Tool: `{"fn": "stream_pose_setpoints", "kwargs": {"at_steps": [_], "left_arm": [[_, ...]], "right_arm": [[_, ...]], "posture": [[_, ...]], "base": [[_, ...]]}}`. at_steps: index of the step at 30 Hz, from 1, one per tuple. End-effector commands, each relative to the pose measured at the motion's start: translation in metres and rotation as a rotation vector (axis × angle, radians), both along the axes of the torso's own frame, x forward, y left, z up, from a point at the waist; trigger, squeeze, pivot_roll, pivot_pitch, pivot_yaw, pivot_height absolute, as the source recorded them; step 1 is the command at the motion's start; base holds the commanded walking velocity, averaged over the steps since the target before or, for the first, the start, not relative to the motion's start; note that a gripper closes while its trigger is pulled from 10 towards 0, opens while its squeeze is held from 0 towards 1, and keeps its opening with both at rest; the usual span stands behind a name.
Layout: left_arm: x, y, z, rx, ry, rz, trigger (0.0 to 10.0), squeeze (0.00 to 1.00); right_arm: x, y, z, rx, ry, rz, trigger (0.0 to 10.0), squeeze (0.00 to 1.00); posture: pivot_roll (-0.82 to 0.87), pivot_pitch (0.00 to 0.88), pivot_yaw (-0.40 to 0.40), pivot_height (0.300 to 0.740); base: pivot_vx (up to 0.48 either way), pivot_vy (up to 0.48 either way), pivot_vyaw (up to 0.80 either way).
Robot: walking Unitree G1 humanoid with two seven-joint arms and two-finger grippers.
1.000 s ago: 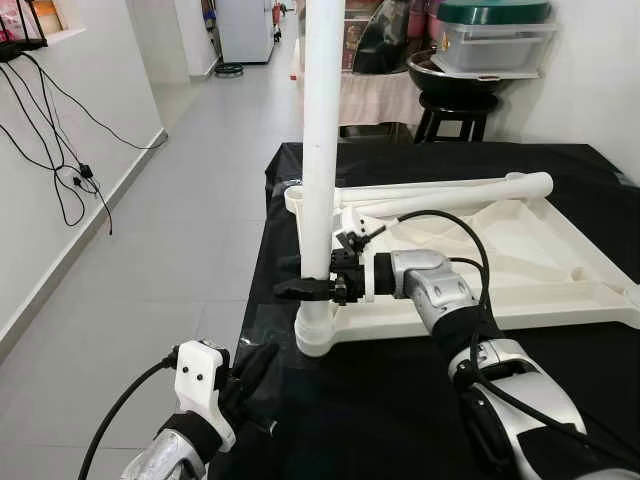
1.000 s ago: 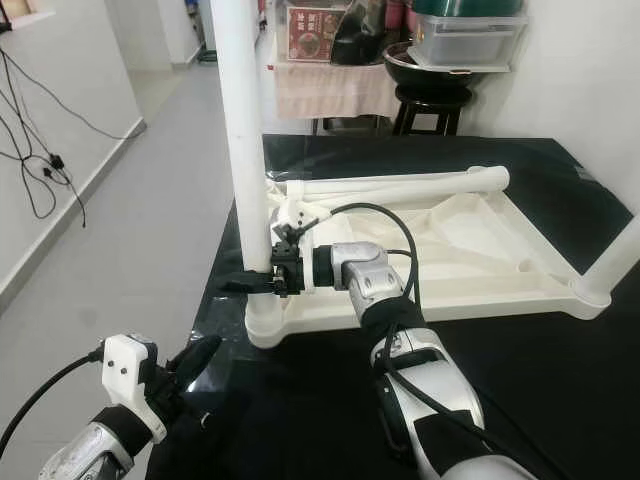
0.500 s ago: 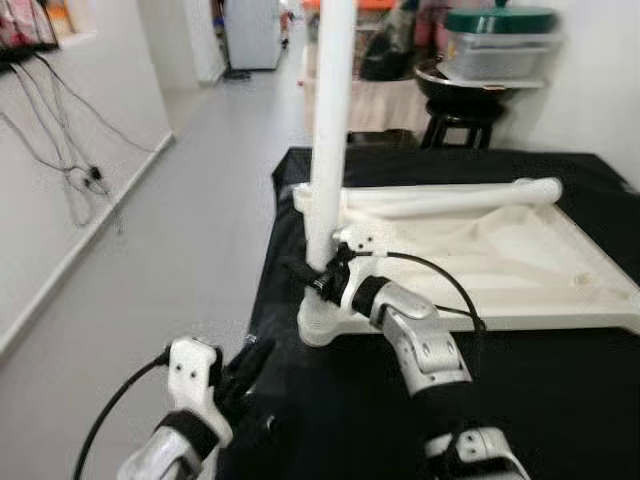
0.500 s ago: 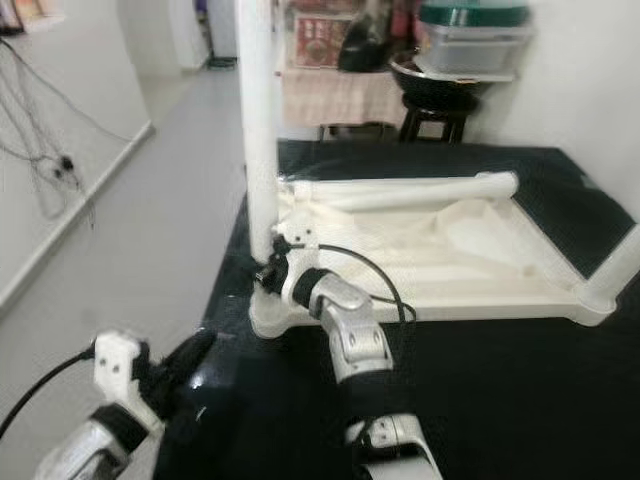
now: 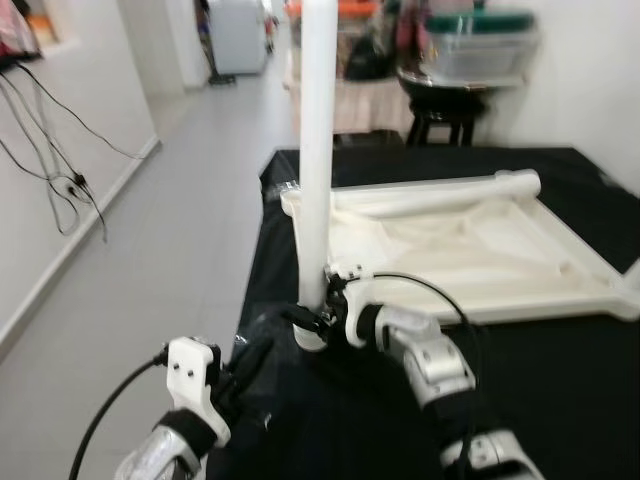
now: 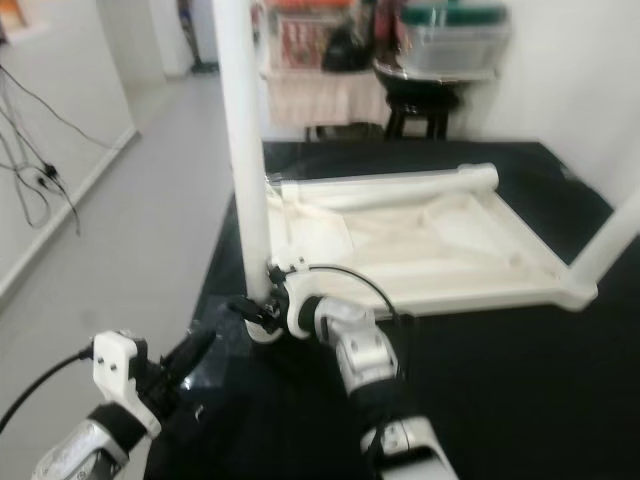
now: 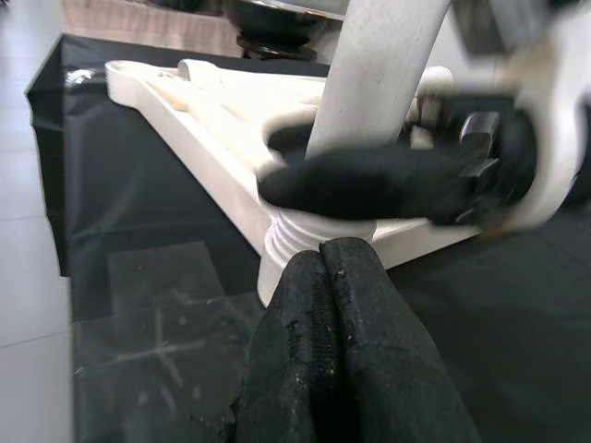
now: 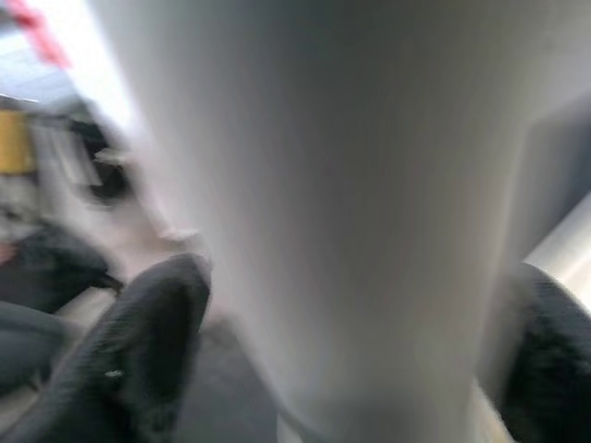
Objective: Building children table
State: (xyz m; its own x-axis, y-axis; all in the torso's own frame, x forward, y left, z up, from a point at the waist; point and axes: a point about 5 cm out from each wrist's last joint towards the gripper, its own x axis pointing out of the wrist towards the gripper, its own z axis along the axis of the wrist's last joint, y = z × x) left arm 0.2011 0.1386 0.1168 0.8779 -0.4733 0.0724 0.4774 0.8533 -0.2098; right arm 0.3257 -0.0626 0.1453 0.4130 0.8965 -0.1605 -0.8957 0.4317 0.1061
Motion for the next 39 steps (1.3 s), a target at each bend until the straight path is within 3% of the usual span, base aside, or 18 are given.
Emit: {"fn": "stream_pose_setpoints", "kwargs": {"at_steps": [1,2,3,6,11,12,21,22,27,28,29,31,33,34,35,39], "left_arm": [[-0.001,0.002,-0.001,0.001,0.012,-0.002,10.0,0.00],[-0.001,0.002,-0.001,0.000,0.013,-0.004,10.0,0.00],[0.000,0.002,-0.001,0.000,0.013,-0.005,10.0,0.00],[0.000,0.001,-0.001,-0.001,0.014,-0.007,10.0,0.00],[0.000,0.000,-0.001,0.000,0.015,-0.005,10.0,0.00],[0.000,0.000,-0.001,0.000,0.015,-0.004,10.0,0.00],[-0.001,-0.002,-0.001,-0.004,0.017,-0.004,10.0,0.00],[-0.002,-0.002,-0.001,-0.006,0.019,-0.007,10.0,0.00],[-0.003,-0.002,-0.001,-0.007,0.020,-0.009,10.0,0.00],[-0.004,-0.002,-0.001,-0.008,0.020,-0.010,10.0,0.00],[-0.004,-0.002,-0.001,-0.008,0.020,-0.010,10.0,0.00],[-0.005,0.000,-0.001,-0.009,0.022,-0.012,10.0,0.00],[-0.005,0.000,-0.001,-0.009,0.022,-0.012,10.0,0.00],[-0.005,0.001,-0.002,-0.009,0.024,-0.015,10.0,0.00],[-0.004,0.000,-0.002,-0.011,0.027,-0.022,10.0,0.00],[-0.003,0.000,-0.002,-0.011,0.028,-0.027,10.0,0.00]], "right_arm": [[-0.003,0.009,0.015,0.039,-0.054,0.107,10.0,1.00],[-0.004,0.008,0.023,0.054,-0.078,0.189,10.0,0.76],[-0.003,0.007,0.027,0.057,-0.084,0.253,10.0,0.00],[0.005,0.003,0.036,0.068,-0.082,0.396,10.0,0.00],[0.016,0.003,0.037,0.061,-0.056,0.428,10.0,0.00],[0.019,0.002,0.036,0.059,-0.036,0.430,0.3,0.00],[0.024,-0.004,0.032,0.059,-0.050,0.369,0.0,0.00],[0.022,-0.010,0.022,0.030,-0.068,0.271,0.0,0.00],[0.021,-0.013,0.015,0.018,-0.060,0.200,0.0,0.00],[0.018,-0.010,0.004,-0.005,-0.040,0.075,0.0,0.00],[0.018,-0.010,0.004,-0.005,-0.040,0.075,0.0,0.00],[-0.010,-0.008,-0.029,-0.174,-0.047,-0.274,0.0,0.00],[-0.010,-0.008,-0.029,-0.174,-0.047,-0.274,0.0,0.00],[-0.012,-0.012,-0.032,-0.197,-0.049,-0.390,0.0,0.00],[-0.008,-0.015,-0.034,-0.215,-0.039,-0.430,0.0,0.00],[-0.004,-0.017,-0.034,-0.215,-0.028,-0.435,0.0,0.00]], "posture": [[0.01,0.001,-0.003,0.740],[0.01,0.001,-0.003,0.740],[0.01,0.001,-0.003,0.740],[0.02,0.000,-0.007,0.740],[0.03,0.000,-0.011,0.740],[0.03,0.000,-0.013,0.740],[0.03,0.000,-0.010,0.740],[0.02,0.000,-0.015,0.740],[0.02,0.000,-0.020,0.740],[0.02,0.004,-0.026,0.740],[0.02,0.004,-0.026,0.740],[0.00,0.008,-0.012,0.740],[0.00,0.008,-0.012,0.740],[-0.02,0.000,-0.002,0.740],[0.00,0.000,-0.014,0.740],[0.00,0.000,-0.017,0.740]], "base": [[0.000,0.000,0.00],[0.000,0.000,0.00],[0.000,0.000,0.00],[0.000,0.000,0.00],[0.000,0.000,0.00],[0.000,0.000,0.00],[0.000,0.000,0.00],[0.000,0.000,0.00],[0.000,0.000,0.00],[0.000,0.000,0.00],[0.000,0.000,0.00],[0.000,0.000,0.00],[0.000,0.000,0.00],[0.000,0.000,0.00],[0.000,0.000,0.00],[0.000,0.000,0.00]]}}
